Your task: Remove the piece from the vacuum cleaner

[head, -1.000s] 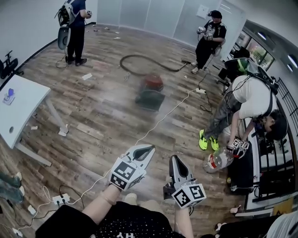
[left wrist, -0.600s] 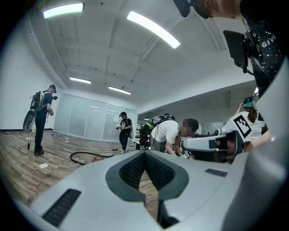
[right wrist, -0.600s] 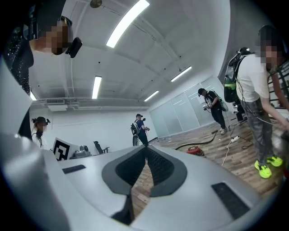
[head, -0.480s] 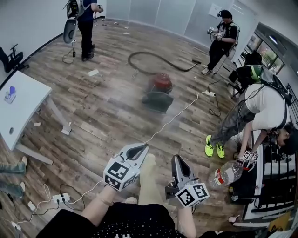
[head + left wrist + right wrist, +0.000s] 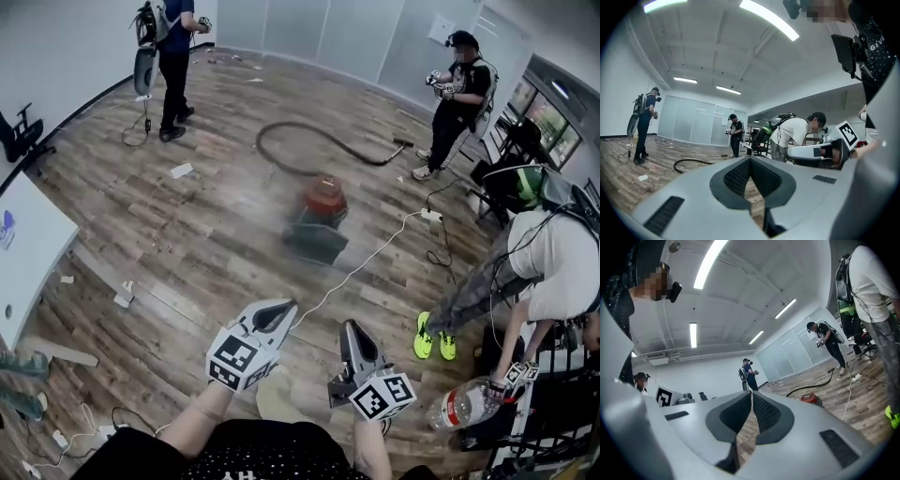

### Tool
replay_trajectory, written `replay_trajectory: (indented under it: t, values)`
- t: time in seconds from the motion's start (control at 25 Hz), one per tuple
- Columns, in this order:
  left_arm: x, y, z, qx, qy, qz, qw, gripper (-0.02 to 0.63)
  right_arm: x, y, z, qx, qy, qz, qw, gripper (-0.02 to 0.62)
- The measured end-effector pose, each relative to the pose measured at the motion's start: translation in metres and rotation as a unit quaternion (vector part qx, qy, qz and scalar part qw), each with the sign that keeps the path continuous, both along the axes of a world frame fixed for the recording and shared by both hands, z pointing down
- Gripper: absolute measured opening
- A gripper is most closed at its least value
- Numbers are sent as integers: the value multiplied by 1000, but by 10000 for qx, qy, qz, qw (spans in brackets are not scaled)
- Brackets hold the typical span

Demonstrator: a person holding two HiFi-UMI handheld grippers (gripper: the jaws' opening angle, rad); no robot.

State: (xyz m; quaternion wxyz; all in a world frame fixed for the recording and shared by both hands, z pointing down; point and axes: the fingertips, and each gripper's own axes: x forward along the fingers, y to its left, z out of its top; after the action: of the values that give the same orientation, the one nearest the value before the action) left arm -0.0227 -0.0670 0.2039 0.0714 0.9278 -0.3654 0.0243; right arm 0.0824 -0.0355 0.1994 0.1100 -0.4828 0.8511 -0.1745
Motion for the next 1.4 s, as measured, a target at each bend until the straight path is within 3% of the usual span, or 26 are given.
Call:
replay_trajectory:
  t: [0.28, 0.6, 0.84, 1.0, 1.2, 1.4]
  values:
    - [25, -112, -3, 89, -156, 78, 9998, 8, 36, -121, -5, 115, -161, -92, 9998, 11]
    - [45, -178, 16, -42, -262, 446, 9987, 8, 51, -194, 8, -9, -226, 10, 9997, 12]
    - [55, -258, 31, -141, 33, 673, 9976, 8, 69, -265, 30, -194, -154, 148, 9996, 12]
    - [63, -333, 42, -184, 13, 775, 9968, 8, 89, -334, 44, -367, 100, 336, 9987, 12]
    - [81, -414, 58, -45, 165, 1175, 9929, 8, 115, -426, 63, -160, 807, 559, 9950, 11]
    - [112, -471, 117, 53, -139, 1359, 9906, 8, 139, -489, 109, -24, 664, 563, 9962, 11]
